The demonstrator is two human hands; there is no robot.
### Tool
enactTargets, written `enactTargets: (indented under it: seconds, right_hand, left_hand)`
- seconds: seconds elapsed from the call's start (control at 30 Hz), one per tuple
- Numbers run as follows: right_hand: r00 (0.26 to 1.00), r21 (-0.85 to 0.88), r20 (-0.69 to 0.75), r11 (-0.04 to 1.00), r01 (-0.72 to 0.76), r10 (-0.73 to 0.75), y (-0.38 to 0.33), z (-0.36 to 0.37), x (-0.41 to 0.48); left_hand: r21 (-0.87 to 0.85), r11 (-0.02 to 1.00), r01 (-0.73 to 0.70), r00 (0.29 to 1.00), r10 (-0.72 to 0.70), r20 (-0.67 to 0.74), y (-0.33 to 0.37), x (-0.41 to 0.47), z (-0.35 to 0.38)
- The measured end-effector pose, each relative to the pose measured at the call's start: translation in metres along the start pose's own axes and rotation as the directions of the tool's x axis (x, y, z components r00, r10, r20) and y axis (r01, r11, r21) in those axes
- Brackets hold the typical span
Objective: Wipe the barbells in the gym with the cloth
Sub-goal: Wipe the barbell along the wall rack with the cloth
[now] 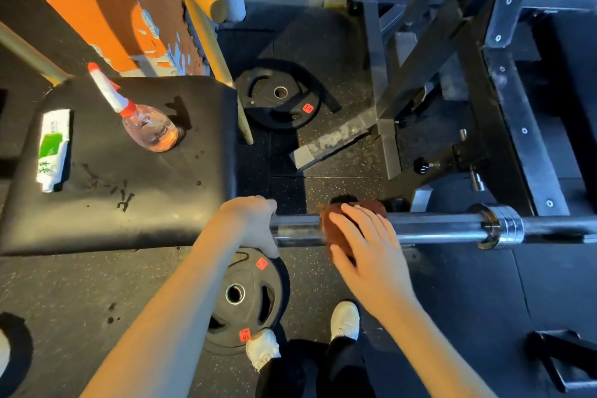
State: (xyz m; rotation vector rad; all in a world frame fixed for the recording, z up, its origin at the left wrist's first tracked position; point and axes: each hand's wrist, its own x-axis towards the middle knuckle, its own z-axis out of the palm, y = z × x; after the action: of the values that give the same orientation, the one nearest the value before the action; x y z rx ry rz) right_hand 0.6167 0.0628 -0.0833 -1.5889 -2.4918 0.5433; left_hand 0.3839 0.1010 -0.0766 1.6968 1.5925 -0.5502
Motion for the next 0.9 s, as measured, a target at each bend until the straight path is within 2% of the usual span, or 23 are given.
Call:
enactTargets:
  seconds: [0.07, 0.1, 0.17, 0.23, 0.27, 0.3, 0.4, 0.43, 0.5, 0.57, 0.63, 0.67, 0.7, 0.73, 0.77, 0.83, 0.9]
  right_hand:
    - [0.999, -0.051, -0.010, 0.998, 0.041, -0.041, 0.026, -0.014, -0.011]
    - [1.000, -0.056, -0.025, 0.998, 0.006, -0.007, 0.038, -0.019, -0.010]
    - [0.983, -0.005, -0.050, 0.985, -0.175, 0.175, 0.045, -0.024, 0.008]
    - [0.931, 0.011, -0.069, 0.934, -0.358, 0.357, 0.028, -0.013, 0.031]
    - [0.933, -0.007, -0.076, 0.935, -0.354, 0.352, 0.013, -0.006, 0.037]
    - [0.955, -0.003, -0.072, 0.958, -0.288, 0.287, -0.004, 0.000, 0.037]
    - [0.999, -0.073, -0.039, 0.997, 0.017, -0.020, -0.017, 0.013, 0.007]
    - [0.998, -0.099, -0.029, 0.993, 0.061, -0.064, -0.006, 0.008, 0.000]
    - [0.998, -0.127, -0.028, 0.991, 0.052, -0.056, 0.024, -0.005, -0.007]
    - [0.995, -0.092, -0.034, 0.991, -0.094, 0.091, 0.041, -0.020, 0.001]
    - [0.938, -0.002, -0.065, 0.940, -0.340, 0.339, 0.040, -0.019, 0.023]
    - [0.910, -0.002, -0.087, 0.913, -0.407, 0.406, 0.029, -0.014, 0.033]
    - [0.915, -0.004, -0.099, 0.919, -0.394, 0.392, 0.012, -0.009, 0.039]
    - [0.945, 0.010, -0.096, 0.950, -0.312, 0.312, -0.005, -0.002, 0.038]
    - [0.980, 0.004, -0.086, 0.984, -0.180, 0.179, -0.016, 0.008, 0.031]
    - [0.997, -0.064, -0.051, 0.997, 0.051, -0.055, -0.018, 0.017, 0.005]
    - [0.994, -0.100, -0.027, 0.989, 0.105, -0.108, 0.009, 0.005, -0.006]
  left_hand:
    - [-0.029, 1.000, 0.000, 1.000, 0.000, -0.003, -0.002, 0.002, 0.006]
    - [-0.032, 0.999, 0.006, 1.000, -0.007, -0.022, -0.002, 0.002, 0.009]
    - [-0.012, 1.000, 0.024, 0.999, -0.024, -0.048, -0.001, 0.001, 0.012]
    - [0.010, 0.999, 0.033, 0.996, -0.032, -0.079, -0.001, -0.001, 0.011]
    - [0.028, 0.999, 0.039, 0.994, -0.036, -0.101, 0.000, -0.003, 0.011]
    - [0.052, 0.998, 0.048, 0.990, -0.040, -0.134, 0.002, -0.004, 0.013]
    - [0.119, 0.989, 0.085, 0.964, -0.051, -0.259, 0.006, -0.008, 0.021]
    - [0.129, 0.987, 0.095, 0.956, -0.054, -0.287, 0.007, -0.008, 0.023]
    - [0.124, 0.987, 0.098, 0.947, -0.055, -0.316, 0.007, -0.008, 0.026]
    - [0.110, 0.989, 0.098, 0.940, -0.055, -0.337, 0.007, -0.008, 0.027]
    - [0.115, 0.989, 0.096, 0.931, -0.048, -0.361, 0.006, -0.009, 0.029]
    - [0.122, 0.987, 0.102, 0.927, -0.050, -0.373, 0.006, -0.010, 0.031]
    - [0.127, 0.986, 0.112, 0.920, -0.055, -0.388, 0.007, -0.010, 0.033]
    - [0.131, 0.984, 0.122, 0.910, -0.058, -0.409, 0.008, -0.010, 0.035]
    - [0.137, 0.981, 0.135, 0.898, -0.063, -0.436, 0.009, -0.011, 0.037]
    - [0.141, 0.977, 0.158, 0.871, -0.070, -0.487, 0.011, -0.013, 0.043]
    - [0.140, 0.977, 0.159, 0.840, -0.059, -0.540, 0.014, -0.015, 0.048]
